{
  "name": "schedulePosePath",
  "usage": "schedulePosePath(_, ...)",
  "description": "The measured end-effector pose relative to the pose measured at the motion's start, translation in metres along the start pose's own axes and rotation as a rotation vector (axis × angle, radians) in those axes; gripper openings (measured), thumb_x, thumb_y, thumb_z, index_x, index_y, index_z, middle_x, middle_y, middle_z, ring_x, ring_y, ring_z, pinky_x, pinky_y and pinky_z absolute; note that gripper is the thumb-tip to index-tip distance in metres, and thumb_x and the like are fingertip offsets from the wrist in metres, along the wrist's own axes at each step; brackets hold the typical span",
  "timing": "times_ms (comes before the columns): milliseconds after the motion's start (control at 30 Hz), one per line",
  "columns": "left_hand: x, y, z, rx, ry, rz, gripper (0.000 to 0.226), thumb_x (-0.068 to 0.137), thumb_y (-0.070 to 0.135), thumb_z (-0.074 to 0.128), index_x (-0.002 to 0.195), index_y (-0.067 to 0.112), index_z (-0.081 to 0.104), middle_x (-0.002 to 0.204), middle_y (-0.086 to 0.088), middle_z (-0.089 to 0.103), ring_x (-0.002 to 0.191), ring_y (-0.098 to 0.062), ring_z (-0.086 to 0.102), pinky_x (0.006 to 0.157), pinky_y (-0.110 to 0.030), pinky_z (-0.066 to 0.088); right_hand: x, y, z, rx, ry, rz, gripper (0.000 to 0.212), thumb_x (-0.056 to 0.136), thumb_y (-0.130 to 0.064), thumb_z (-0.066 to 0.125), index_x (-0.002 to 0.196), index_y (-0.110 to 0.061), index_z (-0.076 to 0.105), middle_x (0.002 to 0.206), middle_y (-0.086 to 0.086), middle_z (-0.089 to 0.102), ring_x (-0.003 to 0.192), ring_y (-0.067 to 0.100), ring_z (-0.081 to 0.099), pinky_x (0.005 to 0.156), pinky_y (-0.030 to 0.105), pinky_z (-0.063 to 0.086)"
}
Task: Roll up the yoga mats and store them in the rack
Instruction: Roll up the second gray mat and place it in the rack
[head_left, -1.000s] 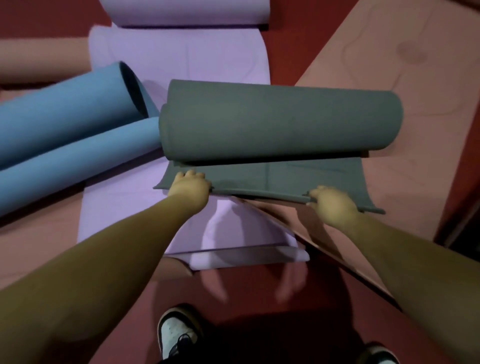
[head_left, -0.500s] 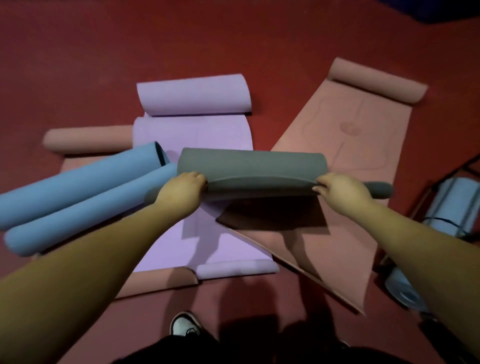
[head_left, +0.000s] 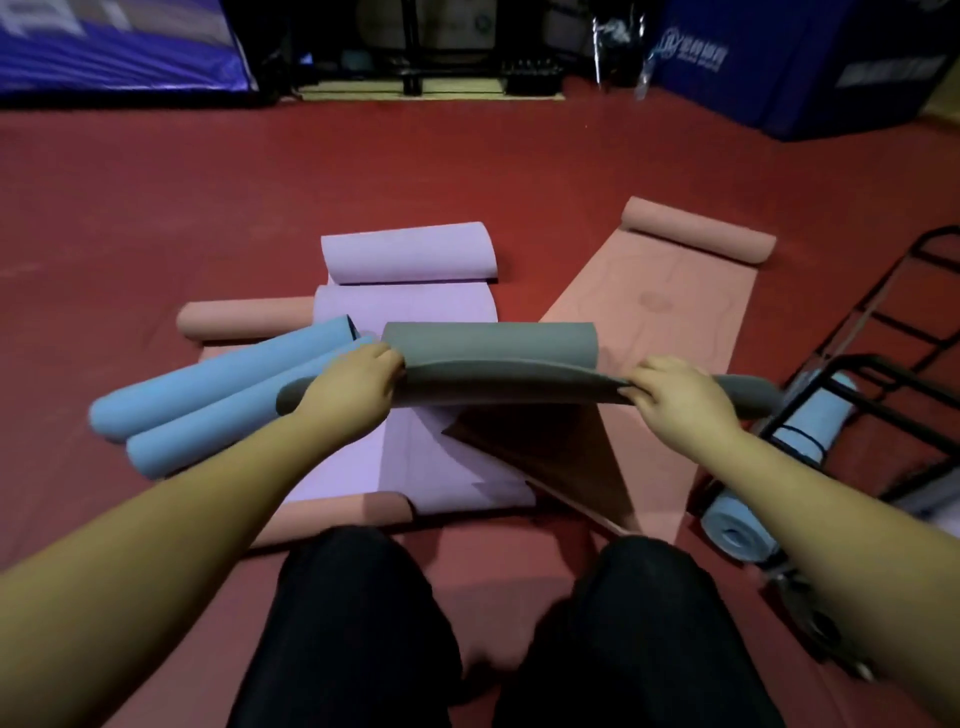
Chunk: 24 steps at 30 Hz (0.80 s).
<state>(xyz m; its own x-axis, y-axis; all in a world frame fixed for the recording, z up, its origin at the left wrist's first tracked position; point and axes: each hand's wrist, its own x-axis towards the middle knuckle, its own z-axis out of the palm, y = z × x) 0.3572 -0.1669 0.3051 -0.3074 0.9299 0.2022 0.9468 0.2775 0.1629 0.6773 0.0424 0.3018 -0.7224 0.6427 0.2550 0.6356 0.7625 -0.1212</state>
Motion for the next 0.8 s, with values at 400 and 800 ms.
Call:
schedulePosePath(400,-0.112,0.012,-0.022,-0.124,0.024,-0.008,0.05,0.093,0.051,0.02,0.08,0.015,0.052,0.085,-0.011,0.063,0.084,-0.034,0.058,0.071,-0.043,0.044,-0.099,-0.041,-0.016,0.111,0.075,-0.155,0.028,0.089,-0.038,0.043,0.081,-0.016,0.058,0.078,0.001,0.052,0.077,0.029,0.051,0.068,0.037,0.036)
schedulePosePath(800,-0.113,0.035,0.008,0.063,-0.571,-0.369,0.053,0.106,0.045,0.022,0.13,0.015,0.057,0.12,-0.017,0.062,0.11,-0.034,0.06,0.084,-0.04,0.043,-0.105,-0.045,-0.006,0.303,-0.484,0.193,0.041,0.099,-0.048,0.049,0.07,-0.018,0.047,0.063,-0.005,0.049,0.066,0.014,0.048,0.06,0.027,0.034)
